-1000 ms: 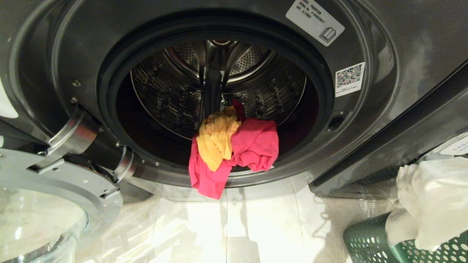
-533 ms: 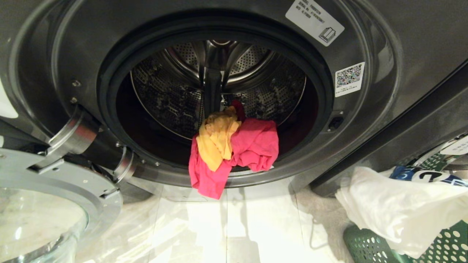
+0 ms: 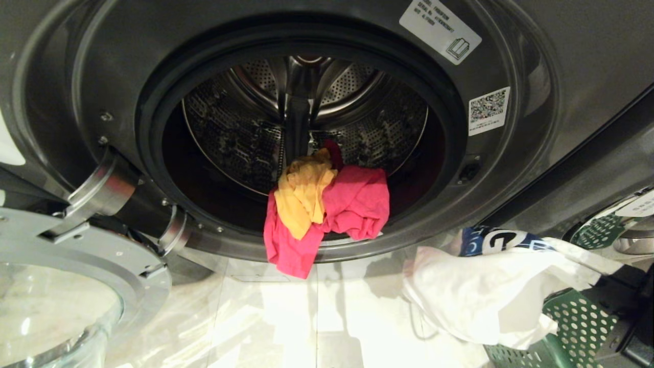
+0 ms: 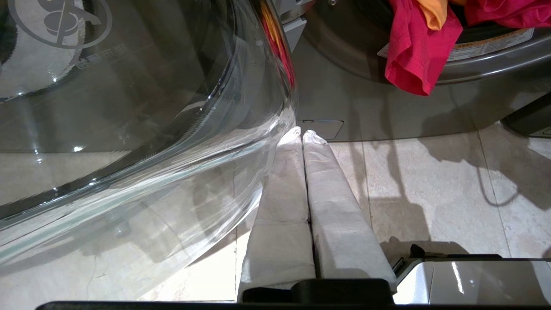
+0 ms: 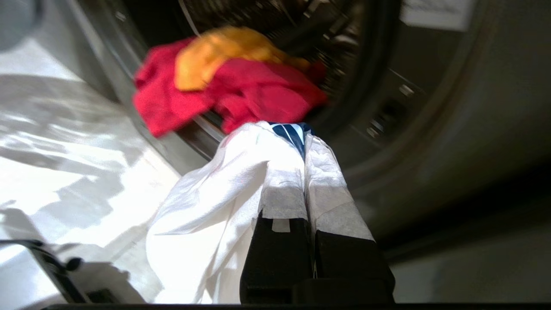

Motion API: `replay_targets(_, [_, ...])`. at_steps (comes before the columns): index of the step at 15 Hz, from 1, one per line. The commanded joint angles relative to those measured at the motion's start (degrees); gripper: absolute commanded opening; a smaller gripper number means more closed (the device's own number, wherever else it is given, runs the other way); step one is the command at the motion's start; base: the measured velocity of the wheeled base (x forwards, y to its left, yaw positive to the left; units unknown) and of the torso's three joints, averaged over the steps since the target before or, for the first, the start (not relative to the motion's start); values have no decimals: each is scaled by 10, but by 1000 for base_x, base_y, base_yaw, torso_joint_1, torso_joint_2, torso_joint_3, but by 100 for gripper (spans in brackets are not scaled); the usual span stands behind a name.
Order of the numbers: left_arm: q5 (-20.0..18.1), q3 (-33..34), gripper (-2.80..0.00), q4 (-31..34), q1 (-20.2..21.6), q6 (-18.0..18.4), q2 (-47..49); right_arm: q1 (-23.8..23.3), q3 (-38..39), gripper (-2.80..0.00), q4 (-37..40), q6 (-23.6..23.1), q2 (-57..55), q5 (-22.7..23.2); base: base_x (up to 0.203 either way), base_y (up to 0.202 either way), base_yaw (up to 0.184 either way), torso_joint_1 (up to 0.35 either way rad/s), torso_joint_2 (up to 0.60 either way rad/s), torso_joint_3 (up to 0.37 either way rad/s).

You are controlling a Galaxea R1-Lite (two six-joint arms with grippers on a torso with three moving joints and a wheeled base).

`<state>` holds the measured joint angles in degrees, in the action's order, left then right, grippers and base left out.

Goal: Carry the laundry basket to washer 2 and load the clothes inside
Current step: Place the clothes into the washing machine

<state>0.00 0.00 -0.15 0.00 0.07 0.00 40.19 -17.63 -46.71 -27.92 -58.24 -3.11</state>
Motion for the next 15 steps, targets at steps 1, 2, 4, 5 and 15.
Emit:
replay_targets(1, [0,1,-280,0,0,-1,0,56,-4,-280,-50,7,-67,0,0,0,0,0,0,0])
replay_targets(2, [0,1,-280,0,0,0,0,77,-2,-280,-81,9,-83,0,0,0,0,0,0,0])
replay_targets(4, [0,1,-280,0,0,0,0,100,1,-280,-125,9,-111,-1,0,0,0,0,0,0])
replay_targets(5, [0,1,-280,0,0,0,0,111,-1,-280,-149,9,-127,-1,0,0,0,0,0,0])
replay_targets(15, [0,1,-280,0,0,0,0,143,-105,-280,-409,-8,-344,-1,0,0,0,0,0,0])
